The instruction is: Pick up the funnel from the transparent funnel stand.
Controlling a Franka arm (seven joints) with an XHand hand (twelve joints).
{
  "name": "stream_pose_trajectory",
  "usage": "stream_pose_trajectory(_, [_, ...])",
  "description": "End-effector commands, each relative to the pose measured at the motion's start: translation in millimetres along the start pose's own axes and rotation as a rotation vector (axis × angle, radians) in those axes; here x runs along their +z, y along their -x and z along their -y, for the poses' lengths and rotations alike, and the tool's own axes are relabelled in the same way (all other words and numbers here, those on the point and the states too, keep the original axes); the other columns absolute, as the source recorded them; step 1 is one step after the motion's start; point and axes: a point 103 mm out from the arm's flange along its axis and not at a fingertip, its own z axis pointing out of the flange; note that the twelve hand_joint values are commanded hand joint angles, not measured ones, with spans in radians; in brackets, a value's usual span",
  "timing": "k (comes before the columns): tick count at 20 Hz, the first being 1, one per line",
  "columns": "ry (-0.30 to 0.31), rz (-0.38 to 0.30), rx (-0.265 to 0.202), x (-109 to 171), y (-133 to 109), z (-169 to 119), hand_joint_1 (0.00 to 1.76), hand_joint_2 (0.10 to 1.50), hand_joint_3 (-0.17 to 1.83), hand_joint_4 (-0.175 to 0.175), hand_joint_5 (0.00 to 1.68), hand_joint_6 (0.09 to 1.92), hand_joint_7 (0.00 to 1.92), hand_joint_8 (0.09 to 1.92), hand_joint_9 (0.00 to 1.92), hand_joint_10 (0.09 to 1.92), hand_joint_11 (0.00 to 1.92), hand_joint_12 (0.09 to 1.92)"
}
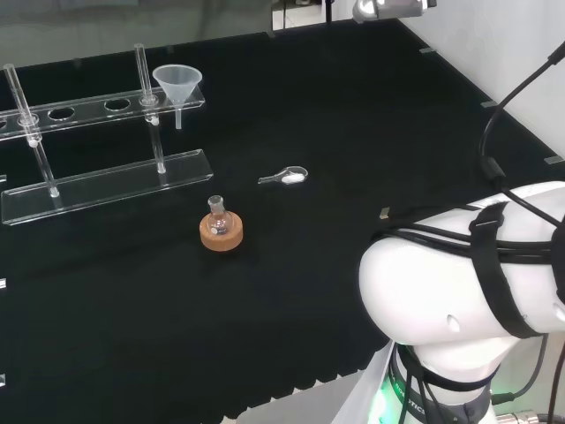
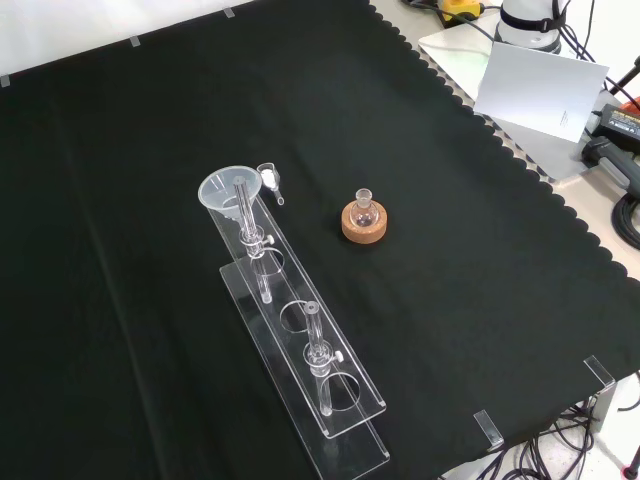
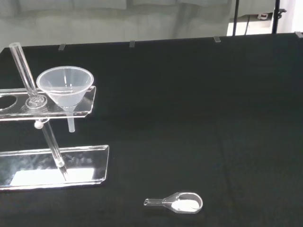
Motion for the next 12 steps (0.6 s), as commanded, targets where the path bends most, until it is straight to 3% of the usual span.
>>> stream_pose_trajectory(1, [0.042,0.053,-0.035,-6,-19,-10,0.11,0.63,0.02,0.056,0.0,0.09,0.0,0.09,0.0,0.09,0.0,0.52])
stream_pose_trajectory(12, [0.057,0.015,-0.1,5,-63,-51,0.13,0.63,0.02,0.055,0.0,0.09,0.0,0.09,0.0,0.09,0.0,0.52])
